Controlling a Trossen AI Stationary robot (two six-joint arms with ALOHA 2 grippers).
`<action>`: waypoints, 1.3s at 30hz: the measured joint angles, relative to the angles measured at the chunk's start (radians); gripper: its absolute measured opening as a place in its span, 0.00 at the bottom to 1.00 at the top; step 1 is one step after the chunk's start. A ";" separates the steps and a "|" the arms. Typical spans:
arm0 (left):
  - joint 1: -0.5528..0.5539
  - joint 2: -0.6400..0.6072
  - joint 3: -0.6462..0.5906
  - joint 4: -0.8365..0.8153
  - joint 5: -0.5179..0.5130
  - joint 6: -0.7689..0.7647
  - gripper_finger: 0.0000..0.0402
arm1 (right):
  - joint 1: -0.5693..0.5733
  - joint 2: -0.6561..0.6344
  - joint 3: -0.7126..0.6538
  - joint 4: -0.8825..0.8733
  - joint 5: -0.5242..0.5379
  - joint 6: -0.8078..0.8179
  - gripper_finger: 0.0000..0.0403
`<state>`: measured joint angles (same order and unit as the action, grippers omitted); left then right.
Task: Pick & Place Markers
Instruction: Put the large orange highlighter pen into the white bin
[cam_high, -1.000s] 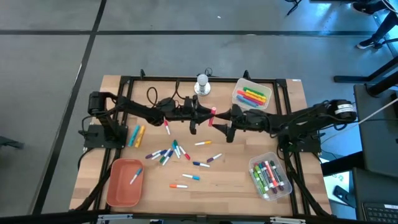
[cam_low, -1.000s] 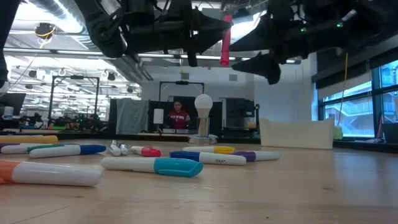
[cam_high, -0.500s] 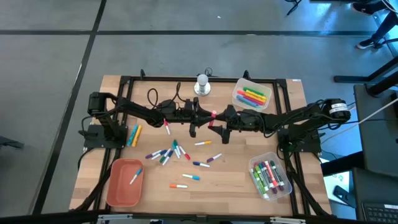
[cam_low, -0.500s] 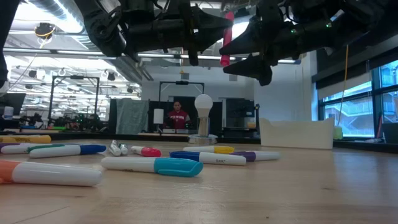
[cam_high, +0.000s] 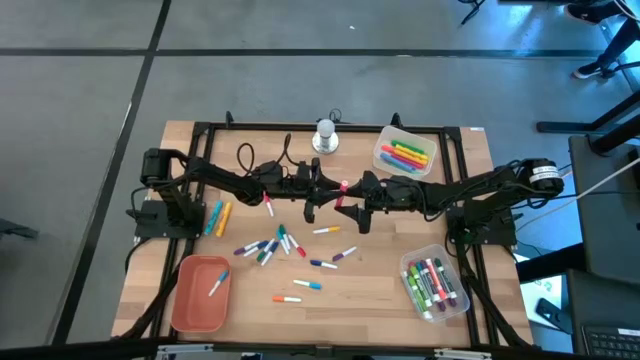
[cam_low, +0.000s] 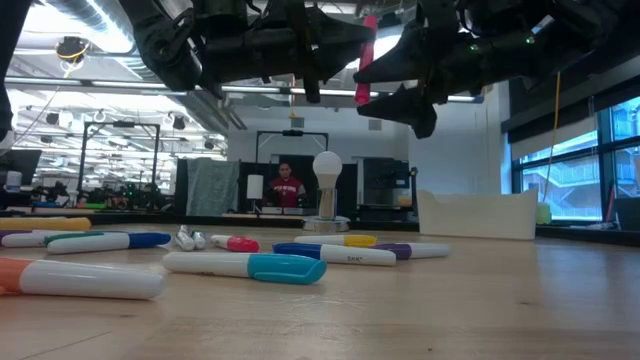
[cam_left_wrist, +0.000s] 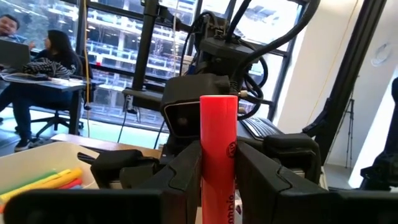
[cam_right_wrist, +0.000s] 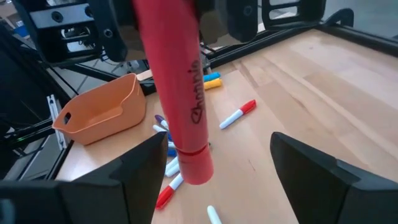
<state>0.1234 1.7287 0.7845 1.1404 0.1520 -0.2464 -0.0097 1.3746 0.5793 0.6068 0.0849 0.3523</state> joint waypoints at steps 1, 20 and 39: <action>0.000 0.000 0.000 0.000 -0.001 0.004 0.21 | 0.000 0.000 0.000 0.004 0.000 -0.008 0.70; -0.011 -0.001 0.000 -0.004 0.000 0.051 0.21 | 0.000 0.000 0.000 0.032 0.041 -0.054 0.70; -0.067 -0.004 0.000 -0.030 -0.017 -0.014 0.21 | 0.087 0.001 0.044 0.024 0.034 0.001 0.17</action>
<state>0.0560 1.7248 0.7842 1.1101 0.1349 -0.2603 0.0773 1.3758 0.6236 0.6313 0.1190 0.3537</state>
